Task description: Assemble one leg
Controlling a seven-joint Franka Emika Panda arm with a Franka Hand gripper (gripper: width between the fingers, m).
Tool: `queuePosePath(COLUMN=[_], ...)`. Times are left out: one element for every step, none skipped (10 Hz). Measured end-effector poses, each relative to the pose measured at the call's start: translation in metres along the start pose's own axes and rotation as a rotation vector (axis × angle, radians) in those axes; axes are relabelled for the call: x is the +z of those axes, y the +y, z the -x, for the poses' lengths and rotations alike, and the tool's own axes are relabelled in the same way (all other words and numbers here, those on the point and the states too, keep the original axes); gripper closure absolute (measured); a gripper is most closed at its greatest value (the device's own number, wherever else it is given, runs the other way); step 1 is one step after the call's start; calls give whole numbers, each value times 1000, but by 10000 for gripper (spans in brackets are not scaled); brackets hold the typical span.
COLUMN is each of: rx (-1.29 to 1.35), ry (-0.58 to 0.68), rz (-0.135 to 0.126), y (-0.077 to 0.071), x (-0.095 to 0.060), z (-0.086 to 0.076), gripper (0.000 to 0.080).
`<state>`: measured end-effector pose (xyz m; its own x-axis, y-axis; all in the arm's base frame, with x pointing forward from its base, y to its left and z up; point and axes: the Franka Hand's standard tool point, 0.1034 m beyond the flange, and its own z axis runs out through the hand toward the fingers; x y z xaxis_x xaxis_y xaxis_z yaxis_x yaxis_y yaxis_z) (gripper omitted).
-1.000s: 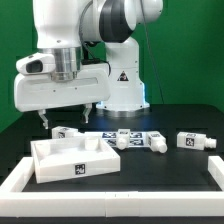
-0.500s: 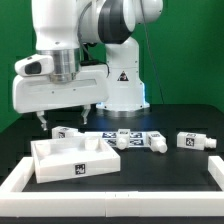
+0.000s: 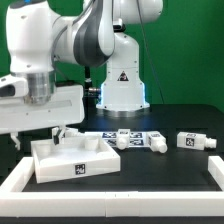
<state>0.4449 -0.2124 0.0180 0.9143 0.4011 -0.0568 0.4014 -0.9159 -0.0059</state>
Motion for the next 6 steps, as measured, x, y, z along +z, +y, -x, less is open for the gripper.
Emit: queuePosePath(rx=[-7, -12, -10, -11, -11, -12], ry=[0, -2, -3, -4, -4, -4], rz=[-1, -7, -8, -8, -8, -8], y=[-1, -3, -2, -2, -2, -2], x=[5, 8, 8, 8, 8, 8], z=[-5, -6, -4, -4, -4, -4], gripper=[151, 151, 151, 151, 238, 373])
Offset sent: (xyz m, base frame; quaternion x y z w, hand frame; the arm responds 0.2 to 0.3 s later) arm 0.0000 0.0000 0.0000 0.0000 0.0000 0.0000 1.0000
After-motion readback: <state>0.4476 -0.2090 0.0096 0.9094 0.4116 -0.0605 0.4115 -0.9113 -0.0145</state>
